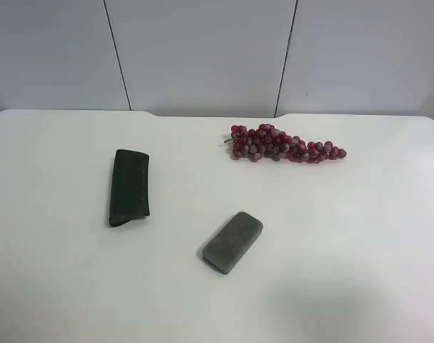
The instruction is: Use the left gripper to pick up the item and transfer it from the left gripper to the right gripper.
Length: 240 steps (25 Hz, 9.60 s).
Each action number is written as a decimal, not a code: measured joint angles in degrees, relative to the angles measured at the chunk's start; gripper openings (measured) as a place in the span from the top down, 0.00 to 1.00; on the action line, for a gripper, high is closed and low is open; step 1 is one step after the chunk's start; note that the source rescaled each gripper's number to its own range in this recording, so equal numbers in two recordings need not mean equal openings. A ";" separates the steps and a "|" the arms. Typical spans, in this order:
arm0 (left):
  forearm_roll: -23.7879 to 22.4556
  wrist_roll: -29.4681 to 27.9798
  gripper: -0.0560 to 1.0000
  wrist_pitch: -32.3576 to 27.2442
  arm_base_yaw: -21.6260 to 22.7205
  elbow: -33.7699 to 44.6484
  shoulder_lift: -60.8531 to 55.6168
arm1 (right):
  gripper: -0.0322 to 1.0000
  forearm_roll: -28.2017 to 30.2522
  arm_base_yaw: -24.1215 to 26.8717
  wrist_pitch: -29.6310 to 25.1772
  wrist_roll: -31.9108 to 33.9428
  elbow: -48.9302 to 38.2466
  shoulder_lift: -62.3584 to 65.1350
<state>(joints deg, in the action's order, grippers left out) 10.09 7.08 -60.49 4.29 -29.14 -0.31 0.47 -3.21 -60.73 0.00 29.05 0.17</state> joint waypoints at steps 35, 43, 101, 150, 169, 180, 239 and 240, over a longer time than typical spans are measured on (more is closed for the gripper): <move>-8.25 -22.83 0.00 1.64 -14.78 -25.18 71.02 | 0.00 0.00 0.00 0.00 0.00 0.00 0.00; -8.52 -31.01 0.00 10.85 -22.33 -25.18 83.41 | 0.00 0.00 0.00 0.00 0.00 0.00 0.00; 4.30 -28.05 0.80 30.52 -26.93 -31.33 114.19 | 0.00 0.00 0.00 0.00 0.00 0.00 0.00; 4.81 24.46 0.93 0.48 -47.06 -31.28 86.61 | 0.00 0.00 0.00 0.00 0.00 0.00 0.00; 4.13 35.69 0.93 6.85 -50.61 -31.28 86.61 | 0.00 0.00 0.00 0.00 0.00 0.00 0.00; 4.12 36.01 0.94 9.67 -50.61 -31.28 86.45 | 0.00 -7.42 0.00 1.82 -0.50 6.71 -10.86; 12.31 47.10 0.02 22.80 -50.78 -31.82 81.24 | 0.95 -70.28 -6.86 -1.07 -50.68 17.65 -71.17; 12.24 47.10 0.02 22.75 -50.78 -31.82 80.81 | 0.95 -70.35 -6.86 -1.07 -50.68 17.65 -71.17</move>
<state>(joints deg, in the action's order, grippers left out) 22.32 54.17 -37.74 -46.49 -60.96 80.50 -69.89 -10.07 -61.80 -50.68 46.70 -71.01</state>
